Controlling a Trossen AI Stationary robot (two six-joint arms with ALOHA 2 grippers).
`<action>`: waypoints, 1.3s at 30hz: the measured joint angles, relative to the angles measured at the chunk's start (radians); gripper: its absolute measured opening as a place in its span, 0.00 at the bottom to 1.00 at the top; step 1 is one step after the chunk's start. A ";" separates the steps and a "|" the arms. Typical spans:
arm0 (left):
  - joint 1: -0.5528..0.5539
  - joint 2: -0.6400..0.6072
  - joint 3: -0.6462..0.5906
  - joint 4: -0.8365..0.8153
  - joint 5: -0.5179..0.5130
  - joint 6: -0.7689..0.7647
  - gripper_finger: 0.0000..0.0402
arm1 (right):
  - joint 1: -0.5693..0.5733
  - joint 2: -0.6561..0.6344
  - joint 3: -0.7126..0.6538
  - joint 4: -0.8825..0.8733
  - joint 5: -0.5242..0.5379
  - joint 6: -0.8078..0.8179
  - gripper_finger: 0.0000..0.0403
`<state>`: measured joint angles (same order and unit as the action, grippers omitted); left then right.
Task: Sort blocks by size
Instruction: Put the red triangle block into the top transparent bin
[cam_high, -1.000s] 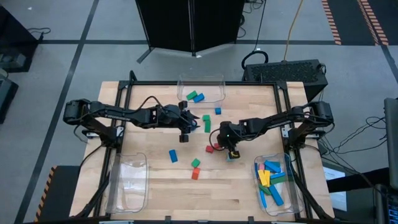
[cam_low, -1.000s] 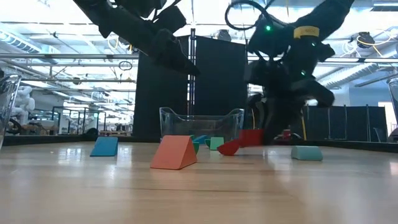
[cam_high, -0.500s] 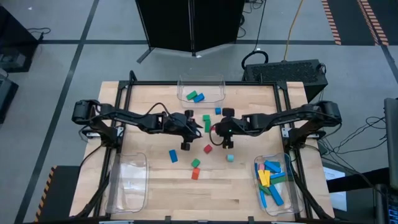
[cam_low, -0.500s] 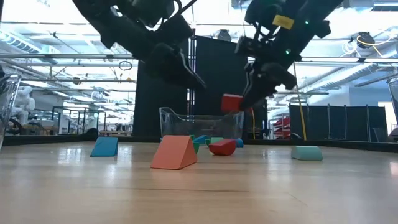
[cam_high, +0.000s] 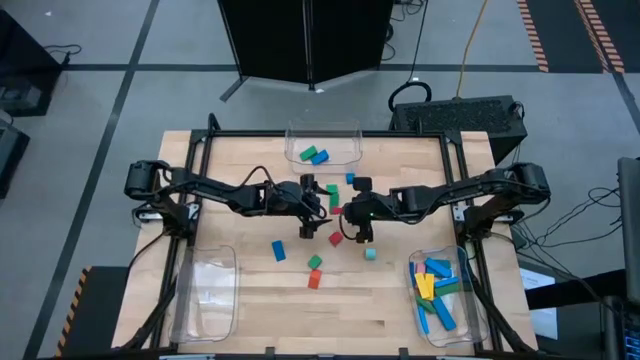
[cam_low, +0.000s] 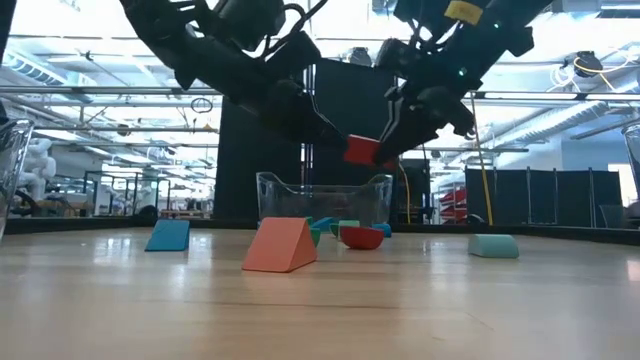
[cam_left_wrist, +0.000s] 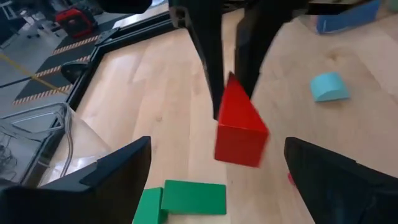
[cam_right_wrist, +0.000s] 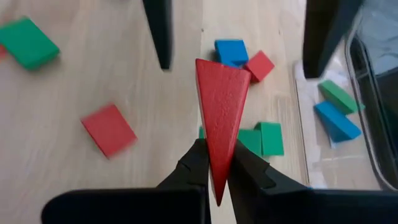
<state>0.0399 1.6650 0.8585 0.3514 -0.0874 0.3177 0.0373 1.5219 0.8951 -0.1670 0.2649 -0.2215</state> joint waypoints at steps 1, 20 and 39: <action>0.000 0.000 0.000 0.005 0.000 -0.006 0.91 | 0.005 0.000 0.000 0.017 0.000 0.000 0.06; 0.000 0.000 0.000 0.044 0.066 -0.015 0.47 | 0.017 0.000 0.000 0.095 0.004 -0.026 0.06; 0.031 -0.029 0.001 0.023 0.019 -0.022 0.29 | 0.015 -0.078 0.001 -0.004 0.159 0.020 0.41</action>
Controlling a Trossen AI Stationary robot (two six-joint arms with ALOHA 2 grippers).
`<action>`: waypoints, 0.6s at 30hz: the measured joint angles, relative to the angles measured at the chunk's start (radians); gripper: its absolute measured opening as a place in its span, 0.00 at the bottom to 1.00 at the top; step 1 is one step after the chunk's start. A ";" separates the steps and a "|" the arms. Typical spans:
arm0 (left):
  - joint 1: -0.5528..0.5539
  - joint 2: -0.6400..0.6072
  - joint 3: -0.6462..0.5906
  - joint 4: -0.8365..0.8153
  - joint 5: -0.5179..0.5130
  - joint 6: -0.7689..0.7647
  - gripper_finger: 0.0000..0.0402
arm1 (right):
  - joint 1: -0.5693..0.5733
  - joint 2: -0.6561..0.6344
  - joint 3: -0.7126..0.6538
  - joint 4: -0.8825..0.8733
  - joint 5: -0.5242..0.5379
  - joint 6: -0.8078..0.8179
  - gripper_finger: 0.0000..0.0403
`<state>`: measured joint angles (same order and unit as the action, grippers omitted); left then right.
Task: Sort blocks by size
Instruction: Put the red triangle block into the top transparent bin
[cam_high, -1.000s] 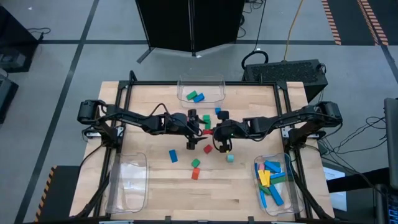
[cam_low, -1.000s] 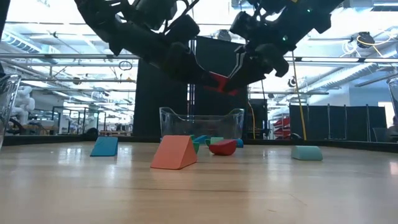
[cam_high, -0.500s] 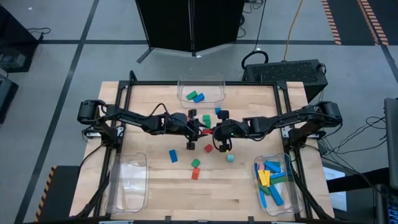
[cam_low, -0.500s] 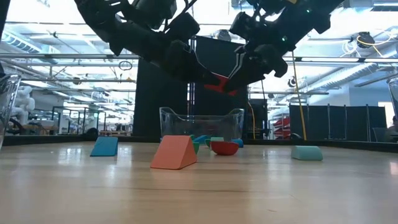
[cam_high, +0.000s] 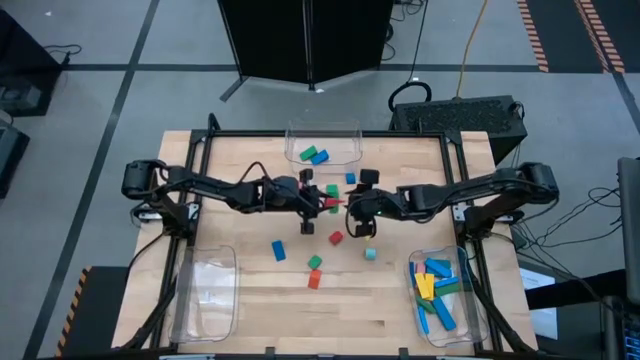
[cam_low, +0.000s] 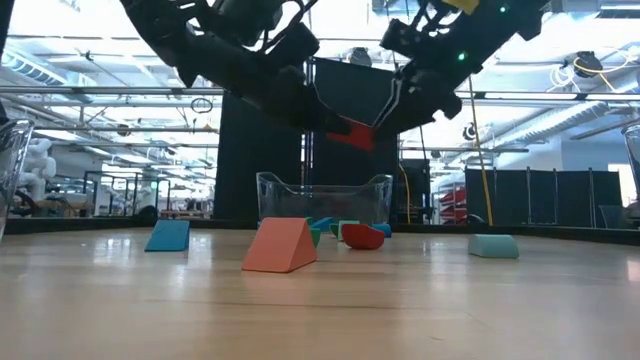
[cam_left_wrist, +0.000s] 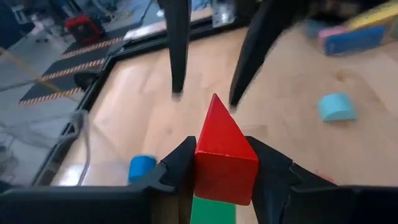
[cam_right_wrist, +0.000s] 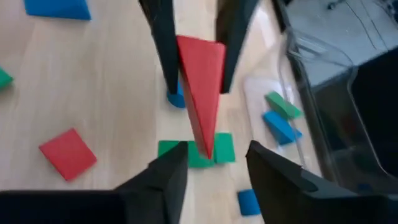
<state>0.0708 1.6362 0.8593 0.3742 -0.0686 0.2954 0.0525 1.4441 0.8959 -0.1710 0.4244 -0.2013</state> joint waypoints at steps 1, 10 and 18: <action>0.008 -0.010 0.000 -0.013 -0.005 -0.001 0.29 | -0.001 -0.019 0.000 -0.024 0.000 0.024 0.43; 0.182 -0.103 0.001 -0.075 -0.096 -0.053 0.29 | 0.017 -0.142 0.000 -0.165 -0.010 0.242 0.45; 0.407 -0.093 0.001 -0.183 -0.012 -0.152 0.29 | 0.047 -0.110 0.000 -0.160 -0.011 0.285 0.43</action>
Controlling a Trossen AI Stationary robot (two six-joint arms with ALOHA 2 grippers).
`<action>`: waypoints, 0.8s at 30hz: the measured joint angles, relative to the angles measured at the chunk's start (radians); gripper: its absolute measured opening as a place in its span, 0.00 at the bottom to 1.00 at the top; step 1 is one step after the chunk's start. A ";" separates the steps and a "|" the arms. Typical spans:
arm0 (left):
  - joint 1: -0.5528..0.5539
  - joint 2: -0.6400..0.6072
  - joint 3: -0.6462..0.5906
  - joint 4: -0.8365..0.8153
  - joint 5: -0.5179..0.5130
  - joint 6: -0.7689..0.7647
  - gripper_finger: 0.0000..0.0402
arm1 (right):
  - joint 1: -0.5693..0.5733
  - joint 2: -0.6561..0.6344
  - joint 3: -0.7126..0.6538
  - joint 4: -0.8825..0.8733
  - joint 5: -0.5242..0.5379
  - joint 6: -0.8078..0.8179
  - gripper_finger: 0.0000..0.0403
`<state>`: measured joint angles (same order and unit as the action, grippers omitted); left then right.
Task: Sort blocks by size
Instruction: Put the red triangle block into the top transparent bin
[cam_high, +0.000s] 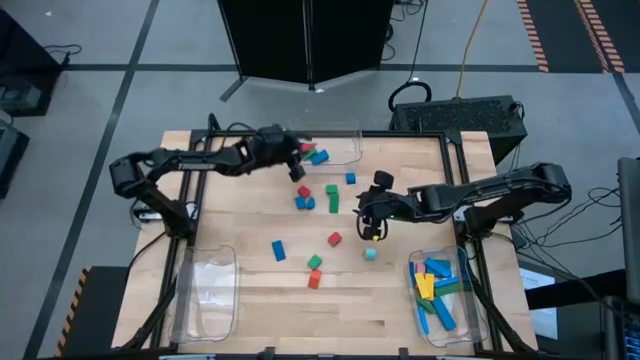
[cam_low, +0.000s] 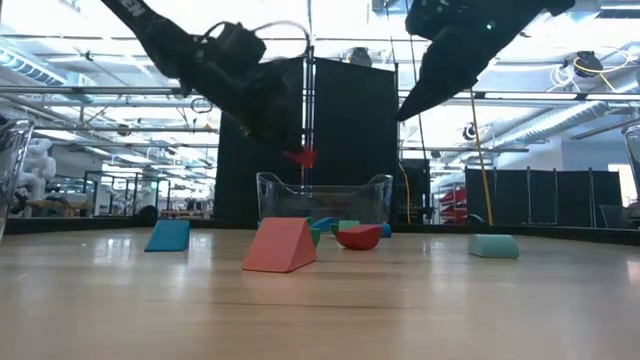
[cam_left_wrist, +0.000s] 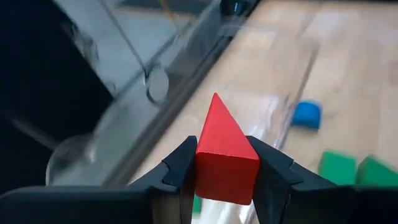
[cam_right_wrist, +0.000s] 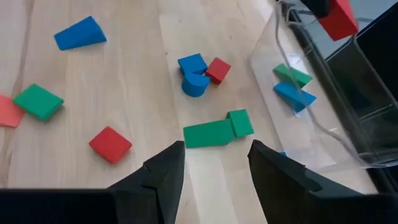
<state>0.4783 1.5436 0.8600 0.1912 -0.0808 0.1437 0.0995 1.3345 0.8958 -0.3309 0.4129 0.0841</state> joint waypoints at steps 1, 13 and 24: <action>0.023 0.002 0.000 -0.019 0.019 -0.012 0.29 | 0.001 0.009 -0.001 0.008 0.000 -0.001 0.43; 0.095 0.001 0.000 -0.026 0.078 -0.053 0.29 | -0.008 0.205 -0.001 0.192 0.000 -0.067 0.43; 0.096 0.094 0.063 -0.080 0.078 -0.062 0.30 | -0.008 0.218 -0.001 0.308 -0.156 -0.132 0.43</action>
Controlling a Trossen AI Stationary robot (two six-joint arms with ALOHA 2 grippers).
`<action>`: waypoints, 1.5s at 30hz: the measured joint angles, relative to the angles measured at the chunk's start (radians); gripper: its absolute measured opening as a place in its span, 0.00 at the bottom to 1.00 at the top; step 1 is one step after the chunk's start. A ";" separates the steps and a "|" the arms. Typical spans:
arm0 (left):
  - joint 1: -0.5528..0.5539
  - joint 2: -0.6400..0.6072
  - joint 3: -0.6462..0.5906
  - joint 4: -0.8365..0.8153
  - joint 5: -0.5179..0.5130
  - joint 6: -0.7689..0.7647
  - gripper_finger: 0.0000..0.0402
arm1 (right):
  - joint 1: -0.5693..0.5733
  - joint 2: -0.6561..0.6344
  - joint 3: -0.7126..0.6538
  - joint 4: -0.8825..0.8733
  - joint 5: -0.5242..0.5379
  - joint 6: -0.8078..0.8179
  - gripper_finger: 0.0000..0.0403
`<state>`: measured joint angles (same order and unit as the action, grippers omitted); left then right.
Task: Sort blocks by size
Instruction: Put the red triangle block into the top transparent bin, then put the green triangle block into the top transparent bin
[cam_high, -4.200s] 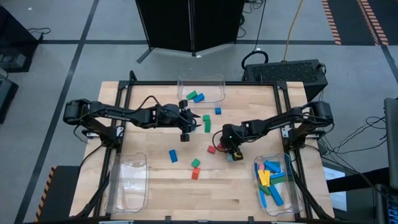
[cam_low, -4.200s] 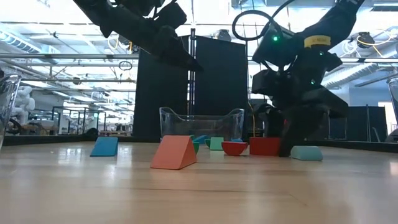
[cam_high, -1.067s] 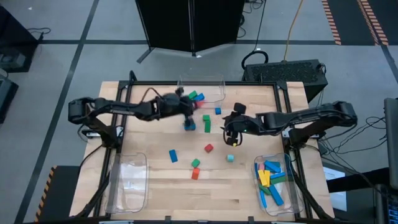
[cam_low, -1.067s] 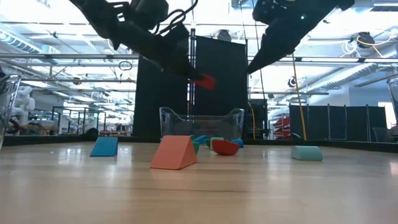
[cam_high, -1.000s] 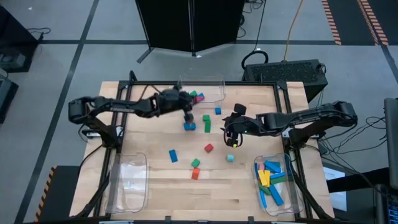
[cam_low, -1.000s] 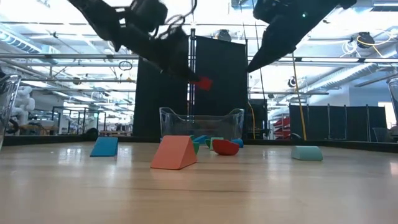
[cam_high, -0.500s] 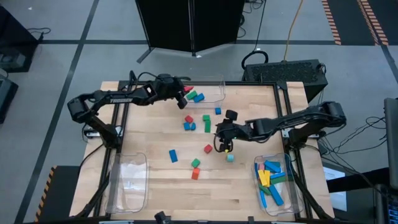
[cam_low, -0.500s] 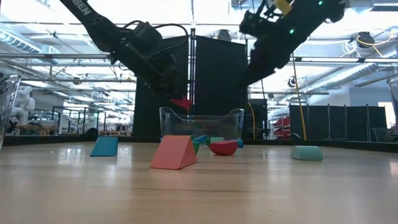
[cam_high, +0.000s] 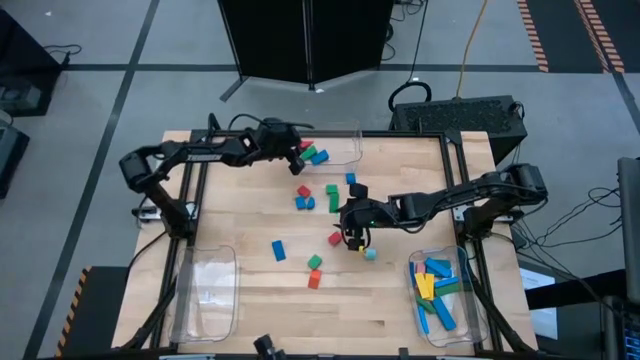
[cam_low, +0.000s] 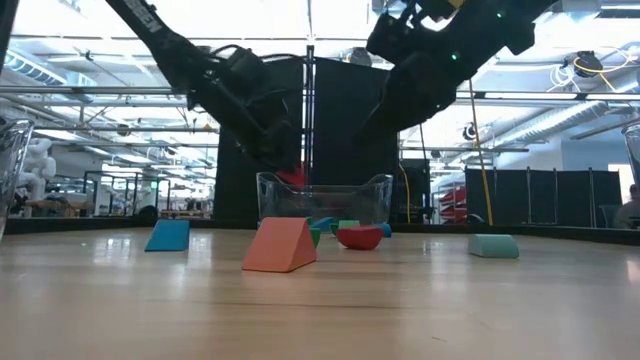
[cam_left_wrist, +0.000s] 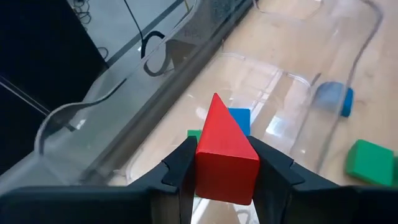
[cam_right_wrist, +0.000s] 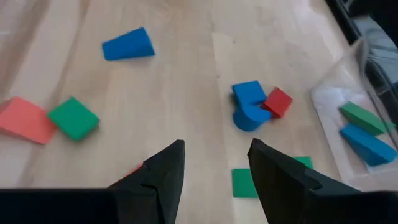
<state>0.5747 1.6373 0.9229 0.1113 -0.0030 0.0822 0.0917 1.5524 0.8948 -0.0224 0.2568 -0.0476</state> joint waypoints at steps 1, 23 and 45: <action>0.000 0.015 0.011 -0.003 0.000 0.000 0.30 | 0.000 0.000 0.000 0.001 0.000 0.000 0.43; 0.000 0.051 0.057 -0.004 -0.054 -0.025 0.58 | -0.073 0.000 -0.001 -0.010 -0.001 0.273 0.42; -0.126 -0.187 0.018 -0.196 -0.064 -0.014 0.58 | -0.172 0.284 0.043 0.110 0.112 0.713 0.42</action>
<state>0.4488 1.4499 0.9408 -0.0844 -0.0669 0.0685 -0.0803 1.8367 0.9379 0.0879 0.3691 0.6655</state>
